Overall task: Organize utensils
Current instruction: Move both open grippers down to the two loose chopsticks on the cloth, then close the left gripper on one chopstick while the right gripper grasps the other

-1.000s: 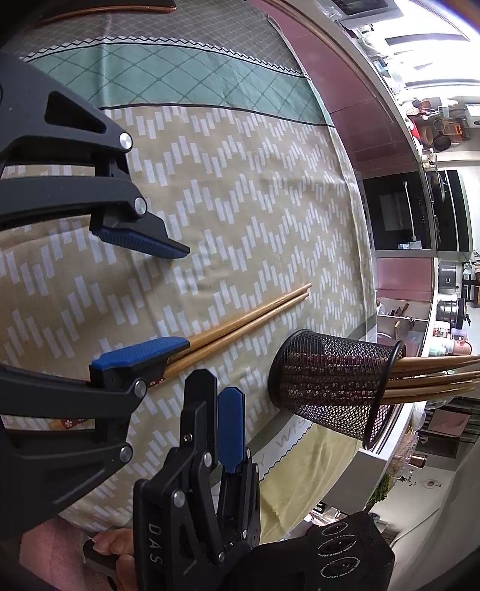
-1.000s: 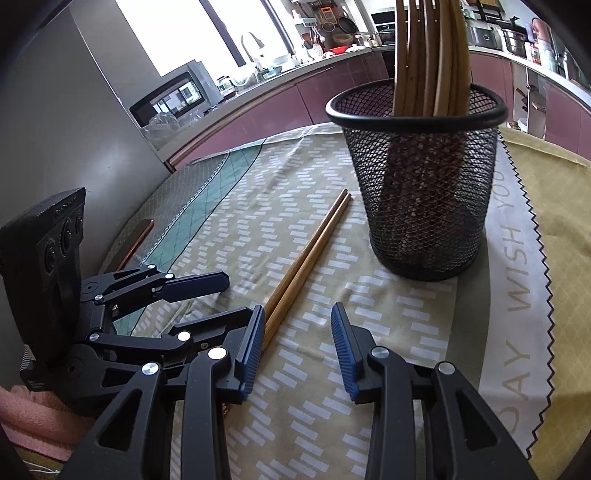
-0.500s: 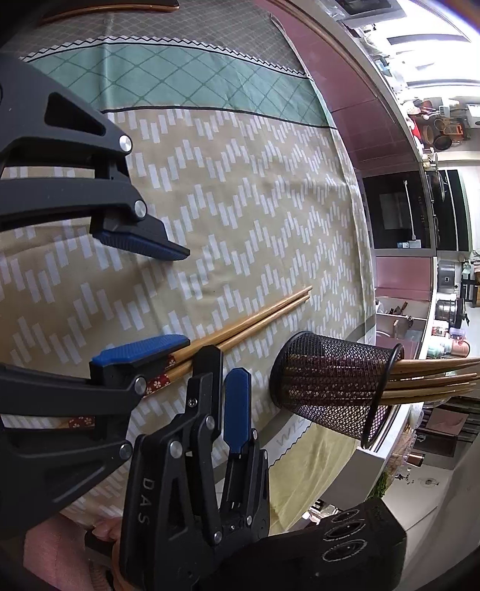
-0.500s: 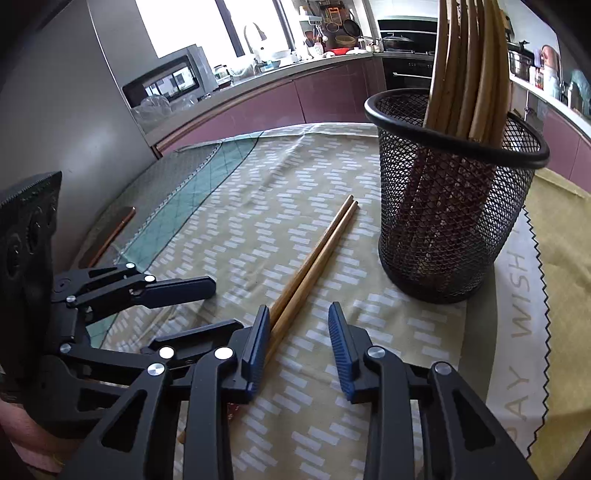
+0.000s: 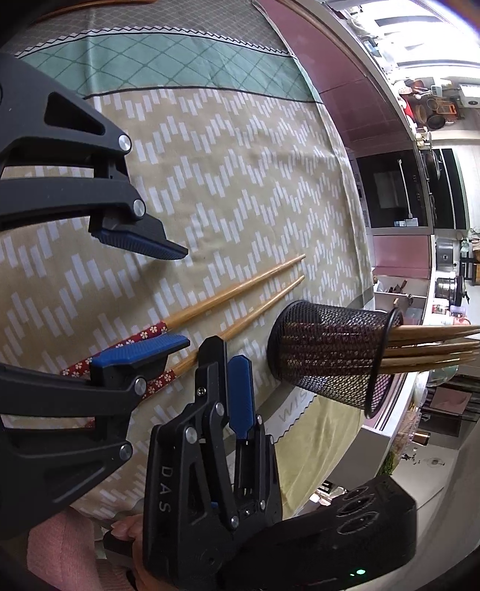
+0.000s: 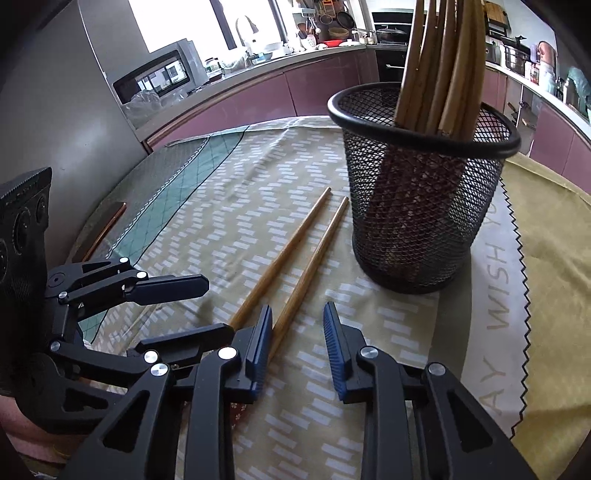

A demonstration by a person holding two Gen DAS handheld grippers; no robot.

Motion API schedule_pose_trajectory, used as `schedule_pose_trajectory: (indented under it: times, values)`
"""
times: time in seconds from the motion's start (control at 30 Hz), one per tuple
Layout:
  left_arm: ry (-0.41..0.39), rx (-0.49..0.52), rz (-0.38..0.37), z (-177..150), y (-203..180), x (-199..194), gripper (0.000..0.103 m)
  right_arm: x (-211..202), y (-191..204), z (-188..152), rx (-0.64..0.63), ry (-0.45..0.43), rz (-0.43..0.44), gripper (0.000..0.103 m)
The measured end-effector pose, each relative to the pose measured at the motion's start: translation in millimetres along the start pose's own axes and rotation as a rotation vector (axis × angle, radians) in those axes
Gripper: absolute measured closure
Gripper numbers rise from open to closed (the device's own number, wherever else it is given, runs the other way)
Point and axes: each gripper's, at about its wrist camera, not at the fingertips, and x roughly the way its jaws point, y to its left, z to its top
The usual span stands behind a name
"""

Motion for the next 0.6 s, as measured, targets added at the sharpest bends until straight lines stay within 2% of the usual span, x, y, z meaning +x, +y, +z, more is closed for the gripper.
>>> schedule_pose_trajectory:
  times: [0.03,0.17,0.47,0.6]
  values:
    - [0.006,0.001,0.003,0.5,-1.0,2.5,0.062,-0.3,-1.9,-0.6,0.000,0.001,0.000,0.077]
    - [0.012,0.002,0.022,4.2,-2.6,6.0,0.070,2.0,-0.4,1.8,-0.004,0.000,-0.008,0.077]
    - [0.016,-0.019,0.043,14.8,0.0,15.2,0.071,8.6,-0.4,9.2,0.001,-0.017,-0.031,0.079]
    - [0.017,-0.038,0.044,17.0,1.1,16.8,0.083,8.2,-3.7,9.3,0.010,-0.019,-0.028,0.085]
